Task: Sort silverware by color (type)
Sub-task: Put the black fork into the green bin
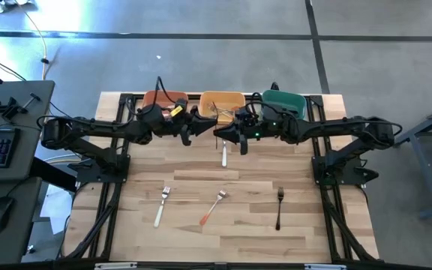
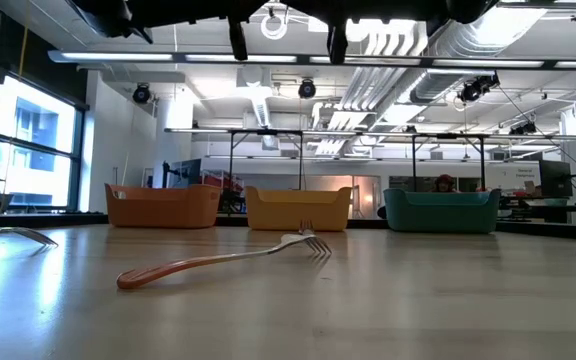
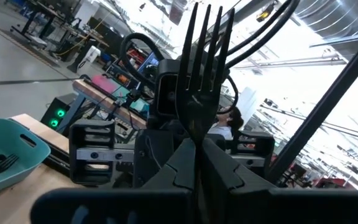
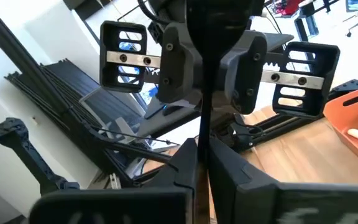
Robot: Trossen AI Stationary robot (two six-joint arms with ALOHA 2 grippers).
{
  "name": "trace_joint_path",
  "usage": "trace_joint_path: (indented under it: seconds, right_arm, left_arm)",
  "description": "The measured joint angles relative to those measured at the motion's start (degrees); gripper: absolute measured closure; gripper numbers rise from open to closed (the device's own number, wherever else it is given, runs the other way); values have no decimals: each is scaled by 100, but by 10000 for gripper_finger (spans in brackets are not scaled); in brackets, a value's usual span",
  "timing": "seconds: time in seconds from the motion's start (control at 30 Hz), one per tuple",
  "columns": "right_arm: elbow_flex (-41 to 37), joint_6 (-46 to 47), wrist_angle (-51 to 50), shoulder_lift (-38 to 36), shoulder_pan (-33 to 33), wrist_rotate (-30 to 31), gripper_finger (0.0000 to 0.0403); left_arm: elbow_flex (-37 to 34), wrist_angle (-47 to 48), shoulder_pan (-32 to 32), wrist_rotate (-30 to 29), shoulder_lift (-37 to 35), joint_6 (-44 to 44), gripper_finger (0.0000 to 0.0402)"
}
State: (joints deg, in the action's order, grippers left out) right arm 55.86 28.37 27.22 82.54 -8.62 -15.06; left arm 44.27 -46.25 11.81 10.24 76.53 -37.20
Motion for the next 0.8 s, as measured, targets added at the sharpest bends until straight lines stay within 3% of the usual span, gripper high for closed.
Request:
trace_joint_path:
  seconds: [0.2, 0.53, 0.7, 0.8]
  right_arm:
    - [0, -34, -4, -3, 4, 127, 400]
    - [0, -88, -230, -345, -298, 140, 402]
    - [0, -467, -1182, -937, -689, 136, 402]
    - [0, -848, -2328, -1391, -1080, 138, 402]
  left_arm:
    - [0, 1, 0, -7, 2, -1, 382]
    - [0, 5, 191, 211, 0, 107, 309]
    - [0, 161, 443, 462, -2, 249, 283]
    - [0, 512, 528, 602, -51, 368, 279]
